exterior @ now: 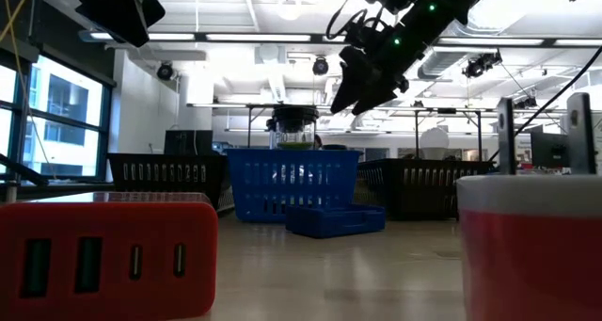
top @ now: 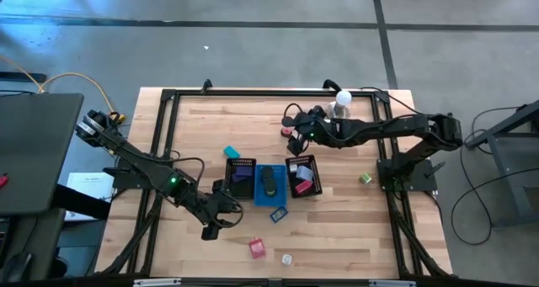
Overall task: Pick & Place Office items
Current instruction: Put the red hourglass into the blue bin
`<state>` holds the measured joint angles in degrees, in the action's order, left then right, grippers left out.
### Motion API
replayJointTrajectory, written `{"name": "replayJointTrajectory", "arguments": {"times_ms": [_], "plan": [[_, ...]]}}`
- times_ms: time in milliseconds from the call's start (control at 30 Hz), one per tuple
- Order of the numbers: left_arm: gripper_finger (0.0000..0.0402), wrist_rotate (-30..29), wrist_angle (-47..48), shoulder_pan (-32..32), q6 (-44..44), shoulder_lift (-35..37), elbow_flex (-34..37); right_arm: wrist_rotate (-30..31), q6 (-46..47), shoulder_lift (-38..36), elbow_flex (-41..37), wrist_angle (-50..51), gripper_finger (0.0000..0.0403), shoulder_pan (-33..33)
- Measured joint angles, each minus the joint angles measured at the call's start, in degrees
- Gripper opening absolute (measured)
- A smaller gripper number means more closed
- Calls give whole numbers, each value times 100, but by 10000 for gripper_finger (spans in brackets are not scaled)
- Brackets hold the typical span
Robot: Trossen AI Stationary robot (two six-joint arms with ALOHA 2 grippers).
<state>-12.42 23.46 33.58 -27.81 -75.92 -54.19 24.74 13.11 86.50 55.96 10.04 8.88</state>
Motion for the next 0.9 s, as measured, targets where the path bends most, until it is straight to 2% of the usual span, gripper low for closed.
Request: {"name": "replayJointTrajectory", "arguments": {"times_ms": [100, 333, 633, 900], "plan": [[232, -2, -1, 0, 2, 0, 0, 264, -8, 2, 0, 17, 362, 0], [232, -5, -2, 0, 0, 0, 0, 235, -416, 2, 0, 43, 365, 0], [232, -9, -96, 0, -2, -153, 2, 213, -388, 289, -4, 247, 363, 8], [232, -5, -114, -2, -2, -354, 7, 229, -437, 551, 0, -231, 362, 160]]}}
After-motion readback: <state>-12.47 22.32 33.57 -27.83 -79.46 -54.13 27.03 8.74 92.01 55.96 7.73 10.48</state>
